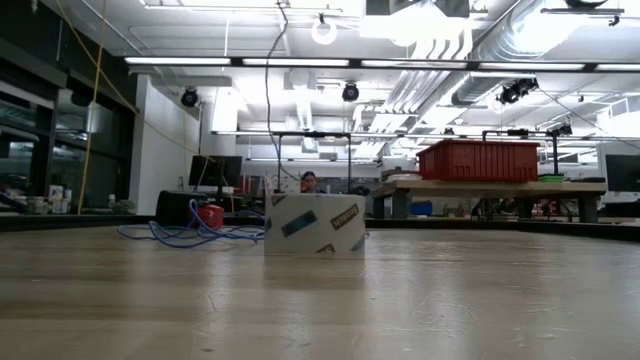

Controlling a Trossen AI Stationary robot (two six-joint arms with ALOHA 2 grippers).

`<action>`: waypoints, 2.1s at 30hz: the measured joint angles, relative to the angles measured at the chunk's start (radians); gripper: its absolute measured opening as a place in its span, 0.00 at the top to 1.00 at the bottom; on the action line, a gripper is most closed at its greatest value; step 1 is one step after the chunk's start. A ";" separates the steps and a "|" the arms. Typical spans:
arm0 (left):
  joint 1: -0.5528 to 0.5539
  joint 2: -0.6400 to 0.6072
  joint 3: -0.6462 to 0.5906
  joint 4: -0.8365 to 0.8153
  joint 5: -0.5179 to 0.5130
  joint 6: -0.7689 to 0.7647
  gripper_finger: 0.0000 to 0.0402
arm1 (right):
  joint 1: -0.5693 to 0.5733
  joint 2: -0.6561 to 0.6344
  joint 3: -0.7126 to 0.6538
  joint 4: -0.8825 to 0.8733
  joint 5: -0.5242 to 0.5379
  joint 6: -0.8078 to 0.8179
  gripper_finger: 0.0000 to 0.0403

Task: Coil cords
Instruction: Coil the blue wire on the spool

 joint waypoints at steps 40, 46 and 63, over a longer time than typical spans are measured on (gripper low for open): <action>-0.034 0.116 0.001 0.059 0.166 -0.074 0.74 | 0.009 0.000 0.002 0.033 0.032 -0.008 1.00; -0.034 0.116 0.001 0.032 0.168 -0.064 0.88 | 0.009 0.000 0.002 0.034 0.032 -0.007 1.00; -0.050 0.321 0.001 0.324 0.313 -0.117 1.00 | 0.082 0.015 0.002 0.013 0.036 0.109 1.00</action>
